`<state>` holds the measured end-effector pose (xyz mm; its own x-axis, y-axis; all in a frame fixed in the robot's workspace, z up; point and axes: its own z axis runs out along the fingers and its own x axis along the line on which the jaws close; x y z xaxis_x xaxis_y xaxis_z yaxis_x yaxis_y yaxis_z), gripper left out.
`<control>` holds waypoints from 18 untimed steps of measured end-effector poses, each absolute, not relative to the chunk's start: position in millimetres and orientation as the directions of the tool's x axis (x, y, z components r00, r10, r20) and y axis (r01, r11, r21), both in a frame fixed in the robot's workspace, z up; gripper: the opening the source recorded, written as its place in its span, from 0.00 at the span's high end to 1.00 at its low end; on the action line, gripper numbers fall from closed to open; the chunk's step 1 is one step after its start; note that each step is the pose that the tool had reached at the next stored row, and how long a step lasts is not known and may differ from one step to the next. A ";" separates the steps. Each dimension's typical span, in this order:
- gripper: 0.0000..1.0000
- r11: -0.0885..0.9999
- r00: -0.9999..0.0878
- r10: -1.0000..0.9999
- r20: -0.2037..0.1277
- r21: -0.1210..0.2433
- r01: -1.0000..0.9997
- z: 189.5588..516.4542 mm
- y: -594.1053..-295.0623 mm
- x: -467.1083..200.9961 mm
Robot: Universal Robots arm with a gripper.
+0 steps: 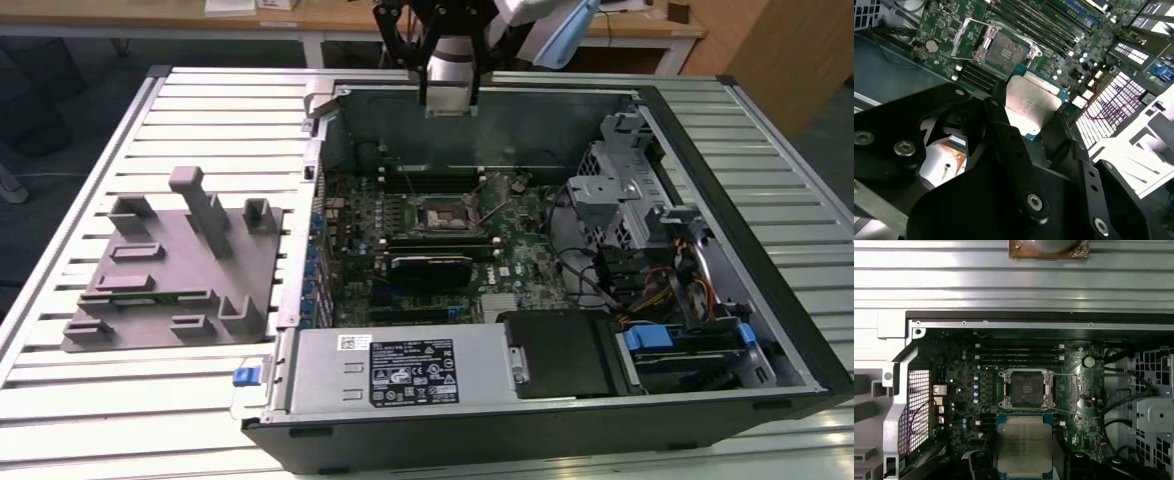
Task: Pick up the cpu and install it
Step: 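Pick up the cpu and move it towards the insertion slot, then place the cpu into insertion slot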
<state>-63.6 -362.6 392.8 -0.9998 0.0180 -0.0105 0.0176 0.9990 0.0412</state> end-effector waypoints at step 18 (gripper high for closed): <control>0.47 0.998 -0.999 0.052 -0.011 0.034 0.052 386.4 -362.7 -62.3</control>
